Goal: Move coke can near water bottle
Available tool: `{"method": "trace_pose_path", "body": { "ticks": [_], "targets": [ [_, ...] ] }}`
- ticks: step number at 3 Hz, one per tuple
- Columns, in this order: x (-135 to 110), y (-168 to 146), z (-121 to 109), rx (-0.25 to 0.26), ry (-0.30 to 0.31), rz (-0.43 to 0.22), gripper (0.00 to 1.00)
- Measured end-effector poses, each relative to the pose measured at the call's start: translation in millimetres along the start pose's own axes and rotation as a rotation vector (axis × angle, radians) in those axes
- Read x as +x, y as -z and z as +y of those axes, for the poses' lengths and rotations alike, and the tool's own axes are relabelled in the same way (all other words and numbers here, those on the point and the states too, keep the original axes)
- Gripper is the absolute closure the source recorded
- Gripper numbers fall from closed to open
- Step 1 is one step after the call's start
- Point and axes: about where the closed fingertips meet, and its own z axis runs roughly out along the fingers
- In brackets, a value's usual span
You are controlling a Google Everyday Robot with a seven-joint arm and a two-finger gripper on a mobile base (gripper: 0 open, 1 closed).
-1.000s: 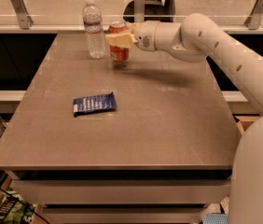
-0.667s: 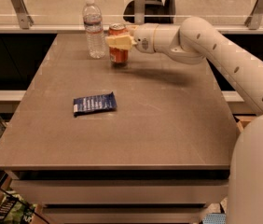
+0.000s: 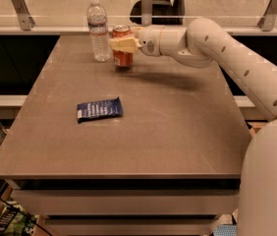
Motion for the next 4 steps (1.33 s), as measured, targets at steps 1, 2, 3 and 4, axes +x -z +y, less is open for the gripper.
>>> {"method": "trace_pose_path", "body": {
  "ticks": [1,2,3,4],
  "targets": [
    [0.0,-2.5,1.7,-0.004,0.0,0.0,0.36],
    [0.0,-5.4,3.7,-0.009,-0.001,0.0,0.12],
    [0.0,-7.9,5.4,-0.014,-0.001,0.0,0.0],
    [0.0,-7.9,5.4,-0.014,-0.001,0.0,0.0]
  ]
}}
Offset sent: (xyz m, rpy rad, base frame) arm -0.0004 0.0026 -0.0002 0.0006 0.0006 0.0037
